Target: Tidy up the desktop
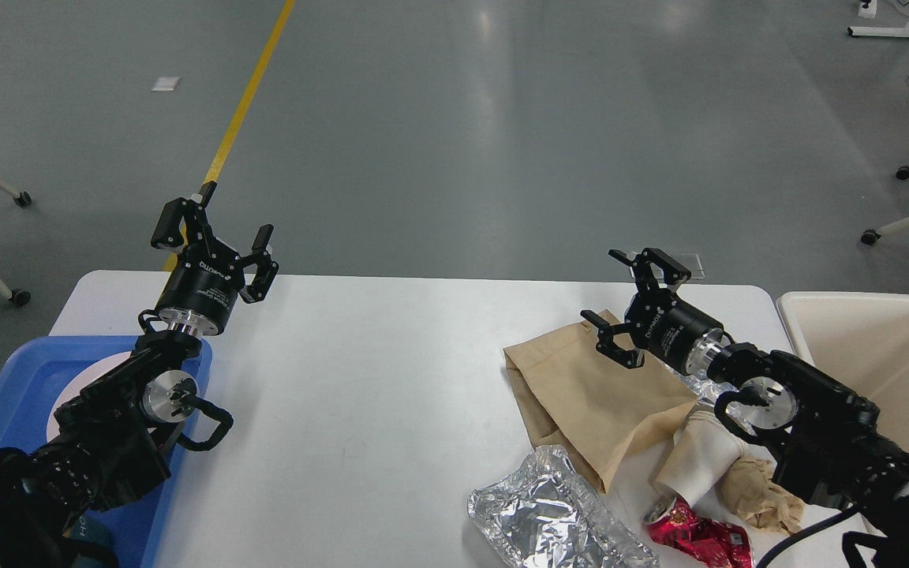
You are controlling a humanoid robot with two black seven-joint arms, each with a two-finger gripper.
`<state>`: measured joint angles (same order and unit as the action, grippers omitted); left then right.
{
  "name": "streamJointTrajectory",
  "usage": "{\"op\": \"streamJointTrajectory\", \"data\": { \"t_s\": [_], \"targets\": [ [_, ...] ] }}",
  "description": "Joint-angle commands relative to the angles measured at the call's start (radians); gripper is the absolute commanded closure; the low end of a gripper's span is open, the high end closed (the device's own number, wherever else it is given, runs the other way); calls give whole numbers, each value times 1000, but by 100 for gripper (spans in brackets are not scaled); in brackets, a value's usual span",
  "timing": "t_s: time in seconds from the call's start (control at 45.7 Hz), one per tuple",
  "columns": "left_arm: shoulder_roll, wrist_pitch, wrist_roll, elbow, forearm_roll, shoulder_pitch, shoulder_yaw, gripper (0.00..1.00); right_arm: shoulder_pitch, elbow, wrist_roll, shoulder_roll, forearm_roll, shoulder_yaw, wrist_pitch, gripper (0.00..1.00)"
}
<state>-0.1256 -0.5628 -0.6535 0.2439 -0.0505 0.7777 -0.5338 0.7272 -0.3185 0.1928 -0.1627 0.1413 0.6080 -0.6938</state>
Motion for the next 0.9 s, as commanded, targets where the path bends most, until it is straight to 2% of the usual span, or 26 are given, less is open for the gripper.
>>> {"op": "streamJointTrajectory", "data": {
  "t_s": [0.0,0.875],
  "targets": [
    [0,1,0,0,0,0,0,4,0,4,-1,-1,-20,98,2,0],
    [1,1,0,0,0,0,0,4,-15,7,-1,-43,-25,130,2,0]
  ]
}}
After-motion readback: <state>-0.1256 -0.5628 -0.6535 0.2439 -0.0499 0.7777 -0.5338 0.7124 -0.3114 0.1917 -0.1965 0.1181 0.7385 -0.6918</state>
